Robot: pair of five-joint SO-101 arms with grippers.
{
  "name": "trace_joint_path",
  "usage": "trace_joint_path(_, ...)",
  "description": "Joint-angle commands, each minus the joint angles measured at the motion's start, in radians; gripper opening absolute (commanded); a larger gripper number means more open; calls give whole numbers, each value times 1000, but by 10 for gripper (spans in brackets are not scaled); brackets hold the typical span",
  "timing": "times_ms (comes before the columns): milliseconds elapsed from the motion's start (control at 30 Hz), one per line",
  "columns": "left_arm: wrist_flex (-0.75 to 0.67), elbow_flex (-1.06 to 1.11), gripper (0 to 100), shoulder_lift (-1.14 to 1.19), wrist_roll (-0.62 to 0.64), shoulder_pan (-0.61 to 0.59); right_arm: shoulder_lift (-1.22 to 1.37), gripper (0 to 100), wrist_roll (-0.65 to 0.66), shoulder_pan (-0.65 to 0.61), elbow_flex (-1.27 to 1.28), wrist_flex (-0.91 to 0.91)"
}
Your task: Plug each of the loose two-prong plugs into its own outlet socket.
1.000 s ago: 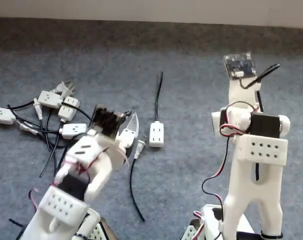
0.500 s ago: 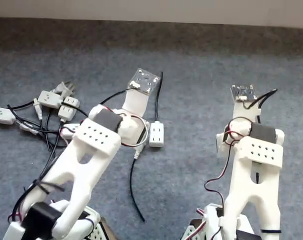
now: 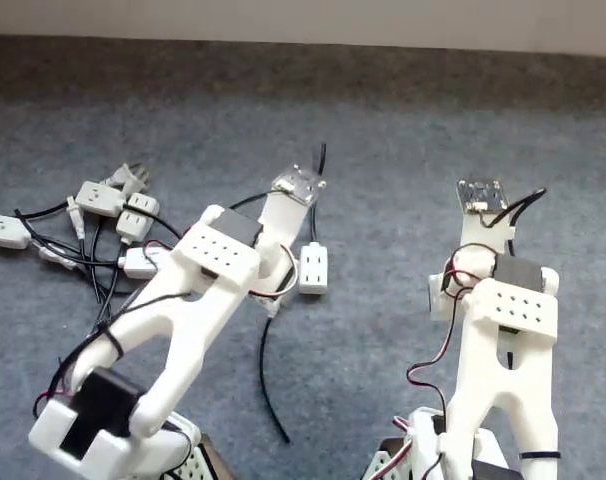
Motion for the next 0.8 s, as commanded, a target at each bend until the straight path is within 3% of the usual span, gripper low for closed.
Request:
trace_joint_path(0, -28, -44, 179, 54, -5, 5, -13, 9, 9, 7, -5, -16)
trace_joint_path(767, -57, -209, 175, 334, 106, 50, -4, 9, 9, 12, -4, -18)
